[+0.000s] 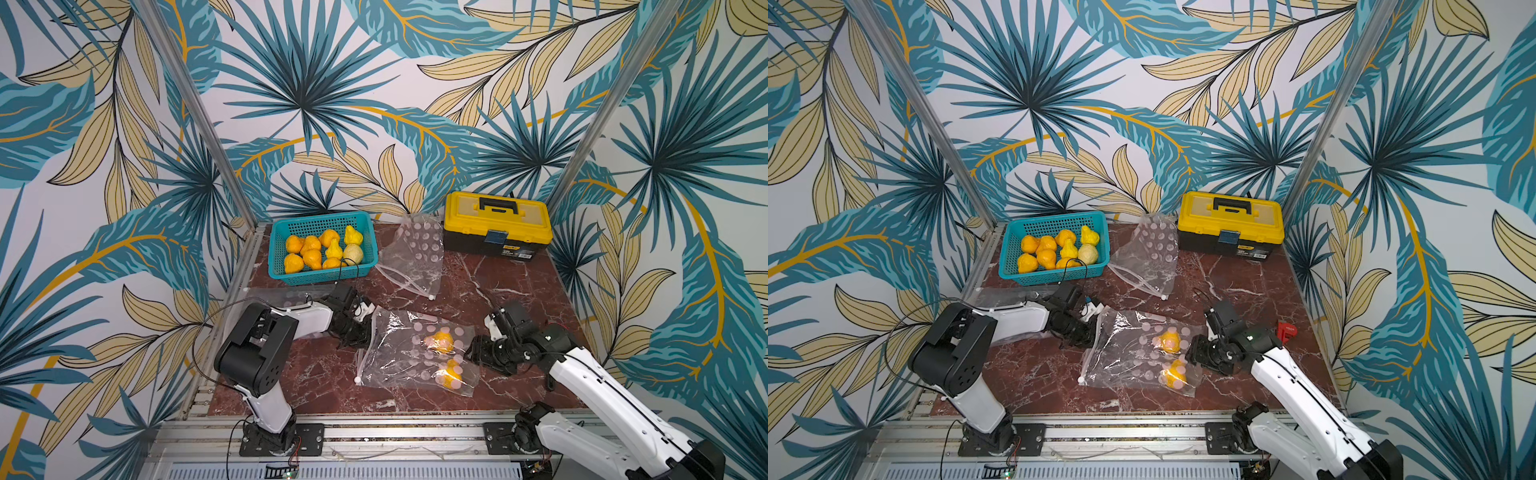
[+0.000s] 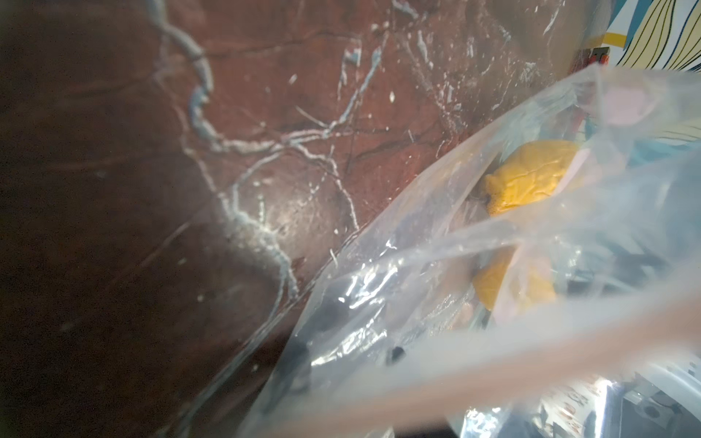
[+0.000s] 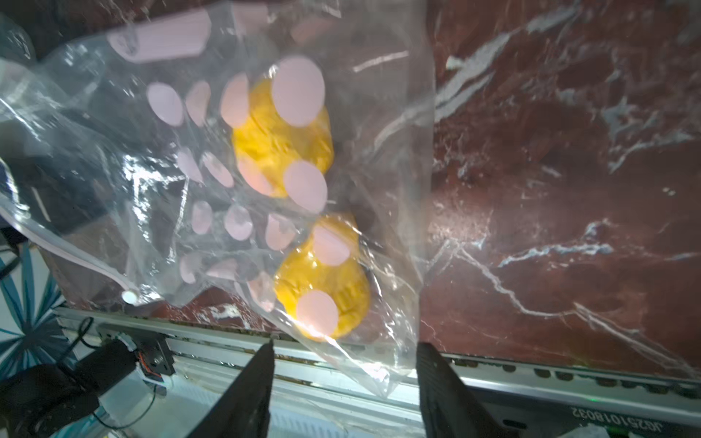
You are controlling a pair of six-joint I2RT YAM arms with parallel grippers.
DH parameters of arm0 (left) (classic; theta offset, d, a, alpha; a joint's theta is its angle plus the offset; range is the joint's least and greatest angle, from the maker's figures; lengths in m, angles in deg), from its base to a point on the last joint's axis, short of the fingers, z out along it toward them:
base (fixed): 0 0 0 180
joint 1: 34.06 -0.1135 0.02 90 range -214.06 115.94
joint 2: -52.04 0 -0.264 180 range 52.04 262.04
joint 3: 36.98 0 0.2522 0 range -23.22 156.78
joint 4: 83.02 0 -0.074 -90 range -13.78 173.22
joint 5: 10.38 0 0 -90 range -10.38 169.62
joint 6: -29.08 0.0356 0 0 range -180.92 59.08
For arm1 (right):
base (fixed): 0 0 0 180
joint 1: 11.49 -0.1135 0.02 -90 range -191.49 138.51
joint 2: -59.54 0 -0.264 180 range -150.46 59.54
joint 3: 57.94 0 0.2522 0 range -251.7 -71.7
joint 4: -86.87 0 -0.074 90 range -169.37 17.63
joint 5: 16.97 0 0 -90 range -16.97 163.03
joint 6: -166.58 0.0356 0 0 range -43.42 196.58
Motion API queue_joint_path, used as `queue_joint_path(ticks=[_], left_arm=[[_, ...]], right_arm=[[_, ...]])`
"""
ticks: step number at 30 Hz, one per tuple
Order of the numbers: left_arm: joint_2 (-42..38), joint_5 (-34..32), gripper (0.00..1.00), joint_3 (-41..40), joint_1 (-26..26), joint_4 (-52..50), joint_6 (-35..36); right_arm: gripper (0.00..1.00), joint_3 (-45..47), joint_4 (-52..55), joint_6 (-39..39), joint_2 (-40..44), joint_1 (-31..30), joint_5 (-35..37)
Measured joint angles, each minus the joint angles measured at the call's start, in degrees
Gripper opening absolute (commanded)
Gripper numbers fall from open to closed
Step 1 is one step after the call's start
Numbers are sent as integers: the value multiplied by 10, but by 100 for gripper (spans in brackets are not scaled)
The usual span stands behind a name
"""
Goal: Open the zip-top bag and take out the pear
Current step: Adjust the zipper food storage bag at the center of the board.
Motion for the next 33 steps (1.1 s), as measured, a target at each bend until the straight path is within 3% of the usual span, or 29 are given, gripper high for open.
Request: queue_joint_path(ticks=[5, 7, 11, 13, 24, 31, 33], left_arm=[[3, 2, 36, 3, 0, 0, 0], [5, 4, 36, 4, 0, 0, 0], [6, 6, 36, 5, 0, 1, 0], [7, 7, 36, 5, 0, 1, 0], [19, 17, 36, 14, 0, 2, 4], [20, 17, 36, 15, -1, 2, 4], [18, 16, 36, 15, 0, 2, 4]], right_arm=[[56, 84, -31, 39, 33, -41, -17], [44, 111, -56, 52, 29, -53, -22], [10, 126, -83, 69, 16, -67, -18], [1, 117, -84, 72, 17, -73, -14], [0, -63, -24, 67, 28, -129, -4], [1, -22, 28, 66, 38, -134, 26], [13, -16, 51, 69, 27, -134, 48]])
